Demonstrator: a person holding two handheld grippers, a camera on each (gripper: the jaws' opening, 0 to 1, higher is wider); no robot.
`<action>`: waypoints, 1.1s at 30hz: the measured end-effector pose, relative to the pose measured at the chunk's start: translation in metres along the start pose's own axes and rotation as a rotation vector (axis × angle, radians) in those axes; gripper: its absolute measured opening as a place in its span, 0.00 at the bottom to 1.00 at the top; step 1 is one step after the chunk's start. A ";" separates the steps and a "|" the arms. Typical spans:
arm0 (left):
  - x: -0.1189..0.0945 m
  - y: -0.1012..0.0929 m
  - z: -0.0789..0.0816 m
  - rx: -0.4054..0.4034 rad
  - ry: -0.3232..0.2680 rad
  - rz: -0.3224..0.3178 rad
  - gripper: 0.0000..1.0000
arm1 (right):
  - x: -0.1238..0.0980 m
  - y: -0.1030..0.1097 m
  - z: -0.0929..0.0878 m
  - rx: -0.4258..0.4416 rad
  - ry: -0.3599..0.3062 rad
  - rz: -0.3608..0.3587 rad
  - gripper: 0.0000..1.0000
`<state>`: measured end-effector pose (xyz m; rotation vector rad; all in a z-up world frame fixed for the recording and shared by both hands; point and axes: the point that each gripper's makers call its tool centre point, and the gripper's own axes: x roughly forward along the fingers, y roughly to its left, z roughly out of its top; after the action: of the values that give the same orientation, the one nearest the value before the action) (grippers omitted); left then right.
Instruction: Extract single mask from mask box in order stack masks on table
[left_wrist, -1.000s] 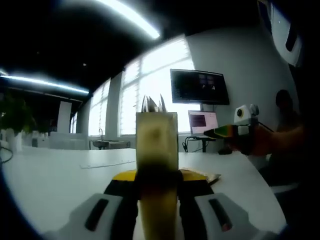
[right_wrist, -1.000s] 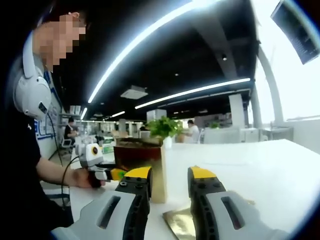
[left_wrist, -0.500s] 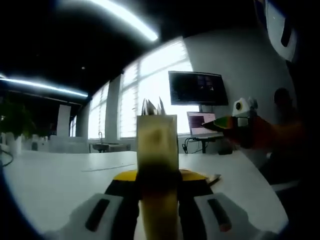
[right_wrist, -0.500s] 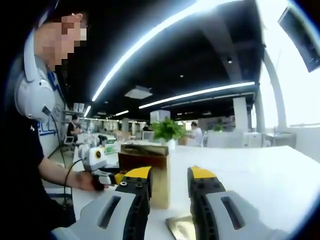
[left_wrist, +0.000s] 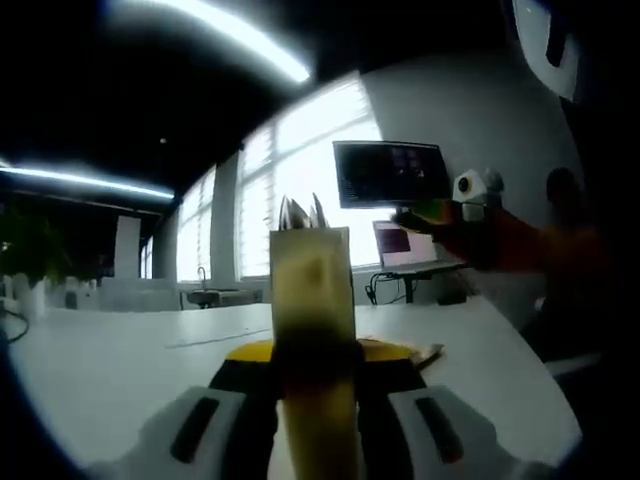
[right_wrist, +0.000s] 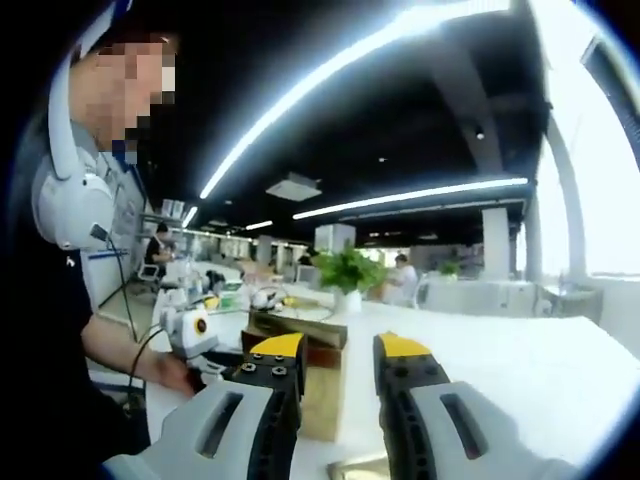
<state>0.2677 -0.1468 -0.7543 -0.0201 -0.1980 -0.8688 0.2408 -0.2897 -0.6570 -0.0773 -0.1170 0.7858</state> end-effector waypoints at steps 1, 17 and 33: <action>0.000 0.000 0.000 -0.002 0.000 0.001 0.32 | 0.002 0.000 0.000 -0.005 0.004 0.006 0.24; 0.000 0.001 -0.002 -0.010 0.004 0.004 0.32 | 0.027 0.019 0.006 -0.142 0.107 0.144 0.24; 0.000 0.000 -0.002 -0.014 0.006 0.004 0.32 | 0.047 0.029 0.009 -0.333 0.205 0.238 0.22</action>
<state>0.2680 -0.1475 -0.7561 -0.0312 -0.1859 -0.8661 0.2520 -0.2362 -0.6481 -0.4929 -0.0434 0.9849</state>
